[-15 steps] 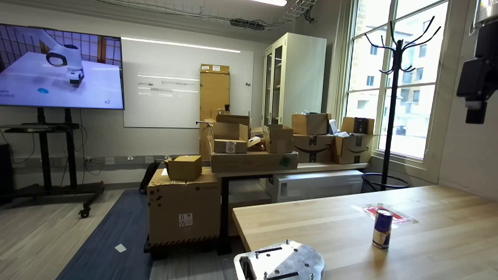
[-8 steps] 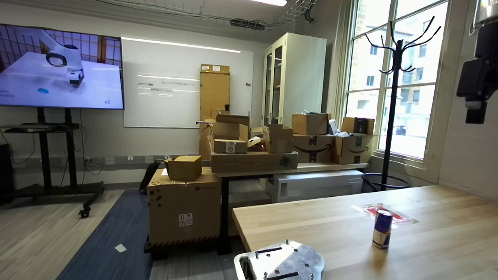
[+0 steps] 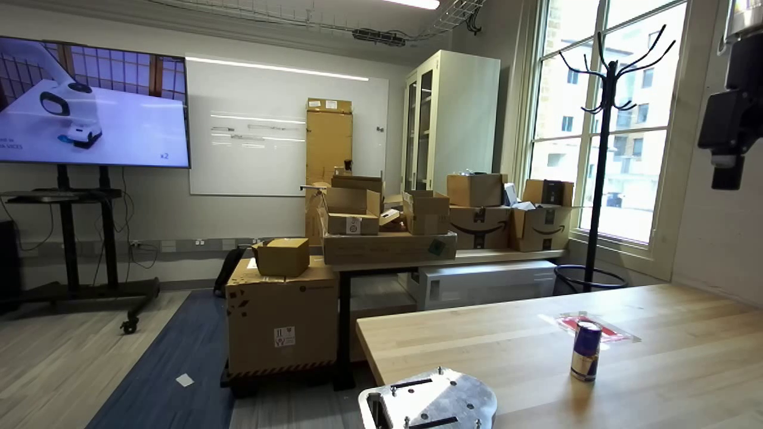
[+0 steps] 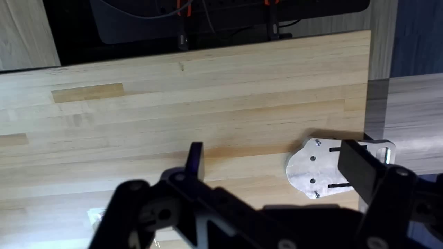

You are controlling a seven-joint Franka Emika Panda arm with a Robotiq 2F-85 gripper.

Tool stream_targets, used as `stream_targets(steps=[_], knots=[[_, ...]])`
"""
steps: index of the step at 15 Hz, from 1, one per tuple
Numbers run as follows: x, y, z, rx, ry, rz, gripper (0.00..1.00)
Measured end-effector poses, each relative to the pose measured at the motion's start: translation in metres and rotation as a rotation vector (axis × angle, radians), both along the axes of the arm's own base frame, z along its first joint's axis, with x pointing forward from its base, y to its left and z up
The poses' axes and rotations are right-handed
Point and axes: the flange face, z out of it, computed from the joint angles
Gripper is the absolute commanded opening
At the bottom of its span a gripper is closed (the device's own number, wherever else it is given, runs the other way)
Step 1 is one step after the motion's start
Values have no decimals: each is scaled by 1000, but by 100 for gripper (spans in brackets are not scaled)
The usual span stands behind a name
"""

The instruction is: Put the can on the metal plate

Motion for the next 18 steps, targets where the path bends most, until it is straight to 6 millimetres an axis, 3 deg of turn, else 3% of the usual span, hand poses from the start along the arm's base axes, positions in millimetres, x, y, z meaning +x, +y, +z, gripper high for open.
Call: stream_targets(steps=[4,8,13,18], knots=[[14,-4,4,12,-19,-7,100],[46,-17,6,31,-56,-49,100],[102,-59,-10,55,-68,-157,100],[157,-112,-43,64,-36,-269,100]])
